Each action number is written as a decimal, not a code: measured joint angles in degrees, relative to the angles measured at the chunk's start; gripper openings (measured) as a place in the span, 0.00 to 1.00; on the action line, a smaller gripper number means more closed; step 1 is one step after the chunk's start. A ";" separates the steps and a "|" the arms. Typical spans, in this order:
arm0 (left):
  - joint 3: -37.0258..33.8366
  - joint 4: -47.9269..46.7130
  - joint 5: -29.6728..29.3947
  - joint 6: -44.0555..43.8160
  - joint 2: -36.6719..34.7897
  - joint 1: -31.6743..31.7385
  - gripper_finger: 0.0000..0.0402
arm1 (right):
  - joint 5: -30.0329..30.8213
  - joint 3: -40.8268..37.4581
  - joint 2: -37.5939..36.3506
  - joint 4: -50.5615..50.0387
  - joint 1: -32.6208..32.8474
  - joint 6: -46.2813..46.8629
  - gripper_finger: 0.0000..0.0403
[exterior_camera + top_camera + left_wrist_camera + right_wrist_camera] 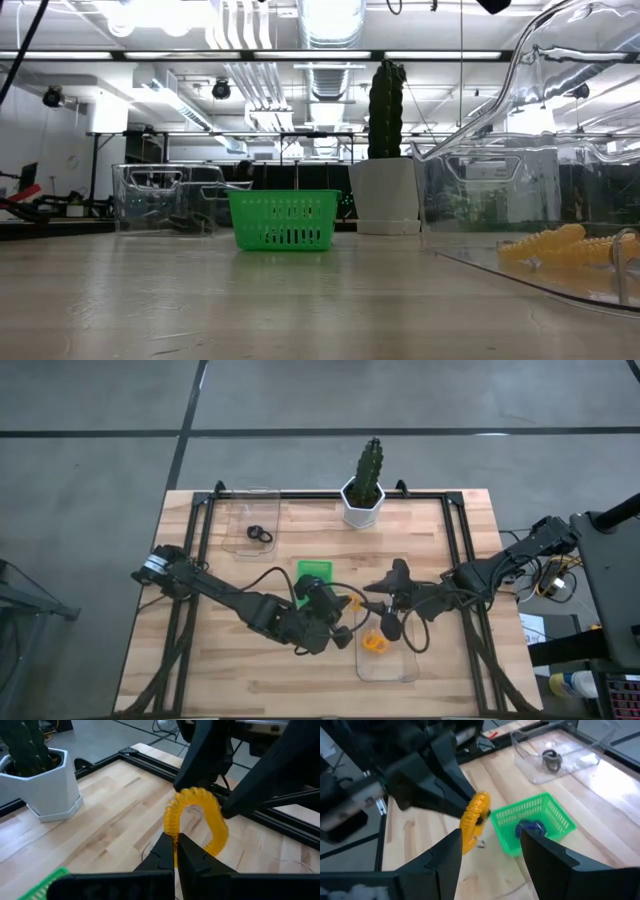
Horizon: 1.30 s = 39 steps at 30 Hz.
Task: Sort spring keychains
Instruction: Put the yellow spring keychain into the bottom transparent bin
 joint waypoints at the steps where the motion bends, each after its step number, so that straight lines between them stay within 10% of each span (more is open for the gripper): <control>1: -0.01 -0.03 0.00 0.00 0.00 0.01 0.00 | 0.01 0.00 0.00 0.49 -0.21 -0.31 0.48; 39: -0.14 -1.05 0.60 -0.03 -0.04 1.03 0.00 | -3.23 -1.07 1.33 0.22 -3.82 0.06 0.36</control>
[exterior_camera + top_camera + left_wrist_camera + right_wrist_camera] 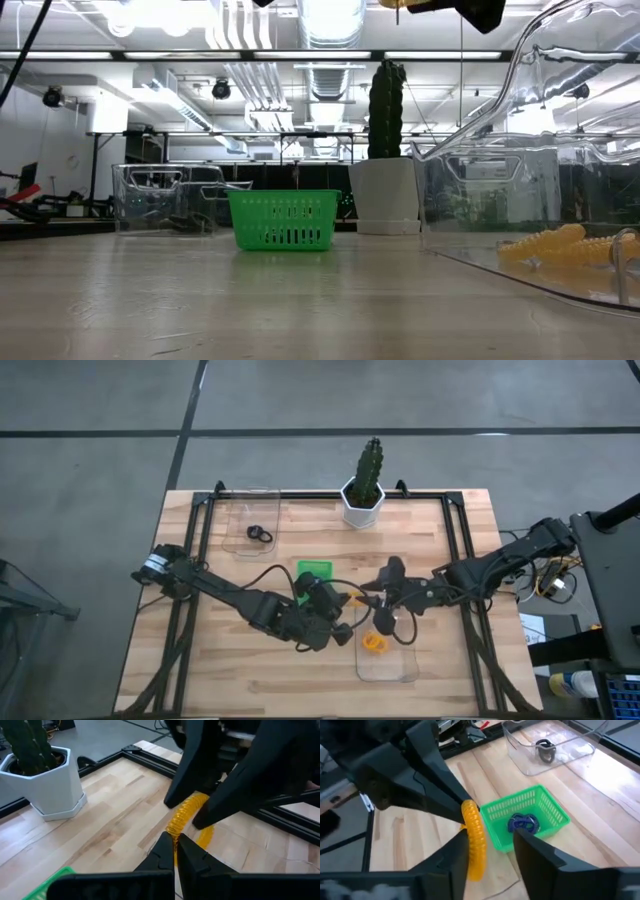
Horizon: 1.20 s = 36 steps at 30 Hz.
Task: Sort spring keychains
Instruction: Put the yellow spring keychain into the bottom transparent bin
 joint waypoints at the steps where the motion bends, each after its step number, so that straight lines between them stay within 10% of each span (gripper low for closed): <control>1: 0.00 0.08 0.20 0.00 0.00 0.00 0.00 | -0.18 0.00 0.32 0.01 -0.07 -0.01 0.33; 10: 0.00 -0.05 1.08 0.01 0.00 0.00 0.00 | -1.75 0.02 2.76 0.01 -0.04 -0.02 0.05; 36: -0.94 -1.87 2.60 -0.19 -0.04 -0.02 0.24 | -1.94 0.02 2.04 -0.58 0.01 0.42 0.05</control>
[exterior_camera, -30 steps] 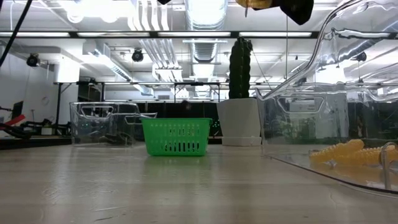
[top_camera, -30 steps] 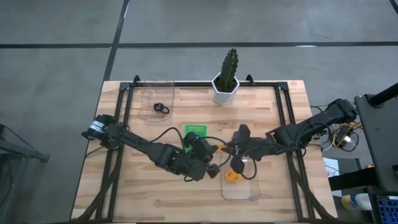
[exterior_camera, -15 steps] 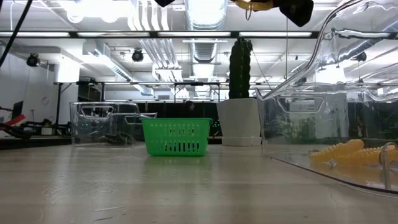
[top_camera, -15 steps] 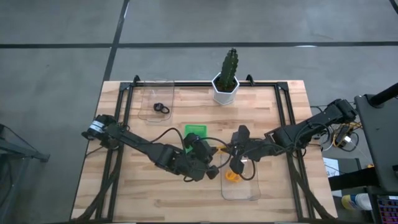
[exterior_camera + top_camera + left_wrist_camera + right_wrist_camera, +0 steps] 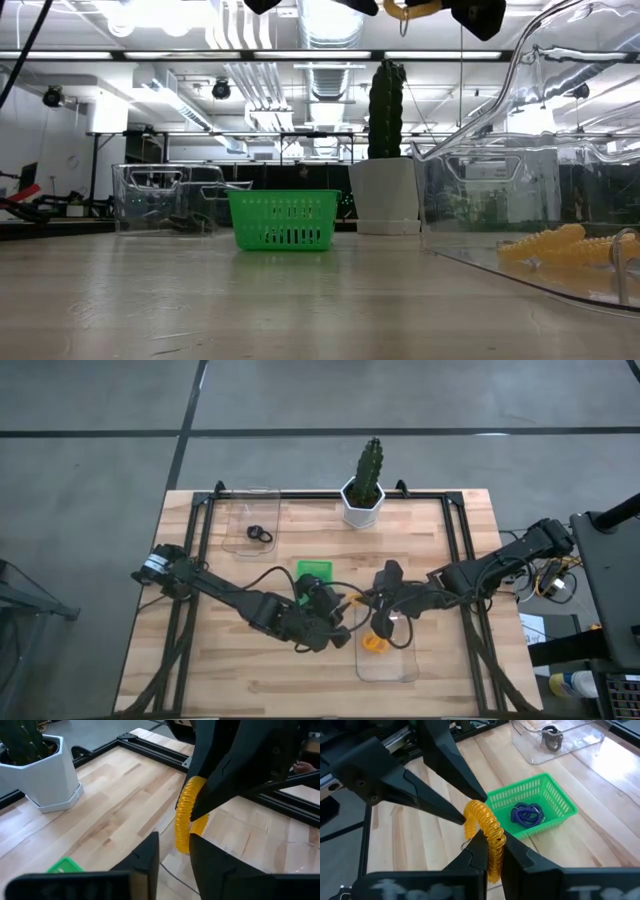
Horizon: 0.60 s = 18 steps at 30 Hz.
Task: Sort spring keychains
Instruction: Put the yellow spring keychain into the bottom transparent bin
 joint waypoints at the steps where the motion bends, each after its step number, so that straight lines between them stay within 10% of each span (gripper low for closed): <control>1: 0.00 0.00 0.00 -0.26 0.00 0.01 0.26 | -0.01 0.00 -0.09 -0.01 0.00 0.00 0.05; 11: 0.00 -0.03 -0.25 0.90 -0.36 -0.07 0.48 | -0.17 0.00 -1.37 -6.56 -0.02 2.26 0.04; 18: 0.00 -5.72 2.54 4.90 -3.89 -0.87 0.49 | -12.86 0.00 -4.74 -11.15 -0.04 1.97 0.04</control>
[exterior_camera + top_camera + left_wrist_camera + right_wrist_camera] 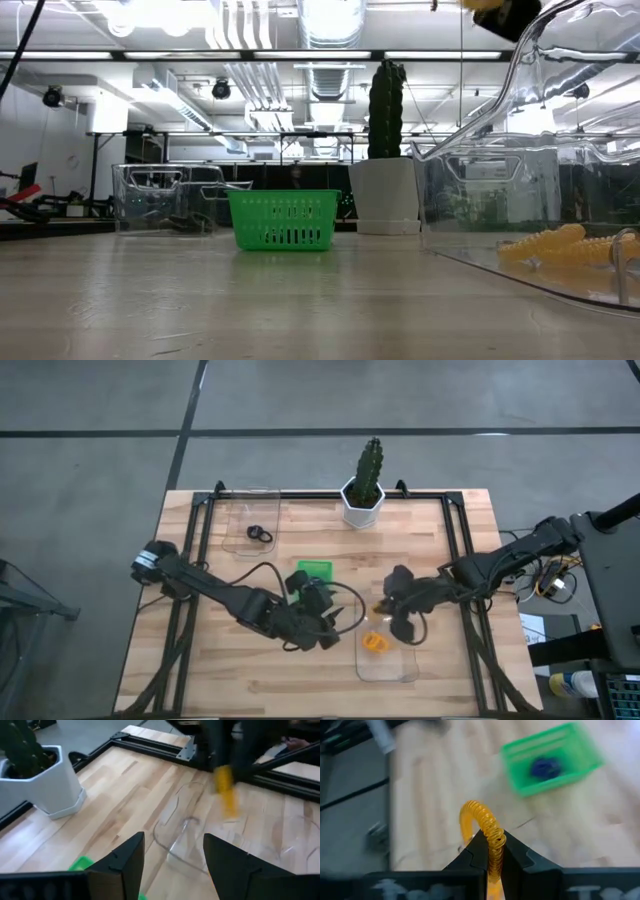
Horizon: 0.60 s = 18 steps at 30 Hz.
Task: Sort spring keychains
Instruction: Put the yellow spring keychain into the bottom transparent bin
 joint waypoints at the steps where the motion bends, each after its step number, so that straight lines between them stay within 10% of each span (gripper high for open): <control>1: 0.00 -1.04 -0.01 0.01 -0.46 -0.16 0.49 | -2.98 0.00 -0.60 0.00 0.00 -0.81 0.04; 9: 0.00 -8.98 -1.45 -0.02 -2.17 -1.28 0.49 | -34.23 0.00 -4.03 7.76 0.19 -7.58 0.05; 18: -1.16 -12.22 -1.75 -2.48 -1.90 -1.78 0.49 | -60.55 0.00 -4.86 39.66 0.77 -8.32 0.06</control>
